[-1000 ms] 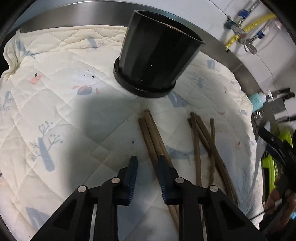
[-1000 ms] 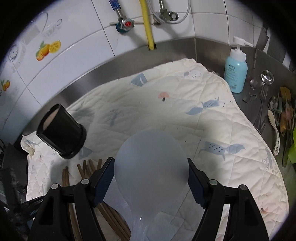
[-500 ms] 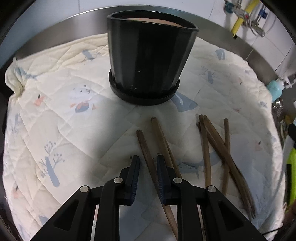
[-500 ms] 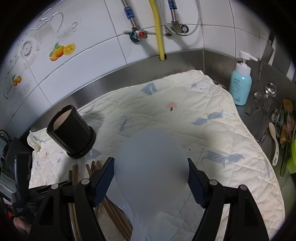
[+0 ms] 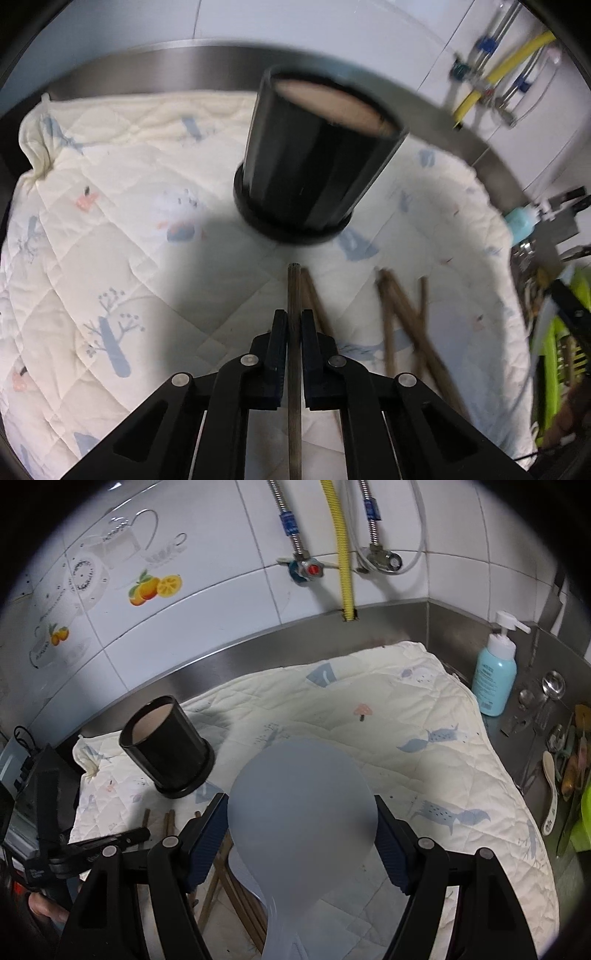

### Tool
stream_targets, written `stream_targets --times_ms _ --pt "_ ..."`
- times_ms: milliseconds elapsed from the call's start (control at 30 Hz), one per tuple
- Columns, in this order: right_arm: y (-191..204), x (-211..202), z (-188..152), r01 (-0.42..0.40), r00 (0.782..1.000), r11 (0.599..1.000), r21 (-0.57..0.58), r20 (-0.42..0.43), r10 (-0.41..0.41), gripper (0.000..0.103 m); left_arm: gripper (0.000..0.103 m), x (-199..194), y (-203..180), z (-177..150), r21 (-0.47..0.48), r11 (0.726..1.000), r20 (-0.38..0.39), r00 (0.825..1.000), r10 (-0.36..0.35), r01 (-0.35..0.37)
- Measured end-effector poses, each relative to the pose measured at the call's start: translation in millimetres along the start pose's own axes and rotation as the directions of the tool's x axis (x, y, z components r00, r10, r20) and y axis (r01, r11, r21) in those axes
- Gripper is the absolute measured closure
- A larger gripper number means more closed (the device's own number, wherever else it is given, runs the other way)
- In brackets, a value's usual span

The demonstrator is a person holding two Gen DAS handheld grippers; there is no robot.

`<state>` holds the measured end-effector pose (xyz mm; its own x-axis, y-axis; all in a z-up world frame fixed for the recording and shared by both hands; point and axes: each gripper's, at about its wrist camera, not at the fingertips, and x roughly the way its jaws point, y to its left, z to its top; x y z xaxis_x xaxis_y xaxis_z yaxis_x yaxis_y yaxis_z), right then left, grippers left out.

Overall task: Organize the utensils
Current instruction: 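Lift the chopstick with the left gripper while the right gripper lifts the spoon toward the holder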

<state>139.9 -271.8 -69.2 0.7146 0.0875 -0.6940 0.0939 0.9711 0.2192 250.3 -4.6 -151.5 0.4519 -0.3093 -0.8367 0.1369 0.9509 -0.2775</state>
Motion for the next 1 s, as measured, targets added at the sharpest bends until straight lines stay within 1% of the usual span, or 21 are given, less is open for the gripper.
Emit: stream_targets --times_ms 133,233,367,533,667,733,867,933,1000 --pt "6.9 -2.9 5.7 -0.03 1.0 0.999 -0.027 0.008 0.03 0.021 0.096 -33.1 -0.1 4.6 -0.011 0.998 0.073 0.996 -0.058 0.059" --pt "11.9 -6.1 12.3 -0.048 0.999 0.998 -0.05 0.021 0.049 0.021 0.096 -58.4 -2.2 12.8 -0.009 0.996 0.133 0.987 -0.091 0.093" --pt "15.3 -9.6 20.3 -0.075 0.996 0.996 -0.053 0.036 0.077 0.021 0.096 -89.1 -6.6 26.6 0.007 0.994 0.201 0.973 -0.112 0.113" --pt "19.9 -11.0 22.6 -0.079 0.996 0.995 -0.06 0.047 0.082 0.021 0.096 -121.0 -12.9 44.2 0.038 0.992 0.282 0.951 -0.126 0.12" --pt "22.9 -12.0 23.7 -0.077 0.995 0.995 -0.067 0.053 0.08 0.021 0.096 -141.4 -17.4 58.4 0.056 0.989 0.322 0.935 -0.147 0.136" --pt "24.5 -12.5 25.4 -0.074 0.995 0.995 -0.071 0.055 0.078 0.021 0.096 -151.4 -20.7 65.7 0.067 0.988 0.346 0.925 -0.155 0.141" --pt "29.2 -14.8 32.0 -0.075 0.994 0.993 -0.087 0.067 0.081 0.021 0.096 -175.8 -26.0 88.2 0.092 0.982 0.406 0.894 -0.19 0.167" --pt "31.4 -16.2 35.8 -0.082 0.993 0.993 -0.089 0.074 0.089 0.021 0.096 -184.8 -28.6 99.7 0.1 0.982 0.436 0.88 -0.188 0.16" --pt "33.4 -17.6 39.3 -0.089 0.992 0.992 -0.089 0.081 0.096 0.021 0.096 -195.5 -30.2 113.5 0.115 0.98 0.473 0.858 -0.199 0.164"
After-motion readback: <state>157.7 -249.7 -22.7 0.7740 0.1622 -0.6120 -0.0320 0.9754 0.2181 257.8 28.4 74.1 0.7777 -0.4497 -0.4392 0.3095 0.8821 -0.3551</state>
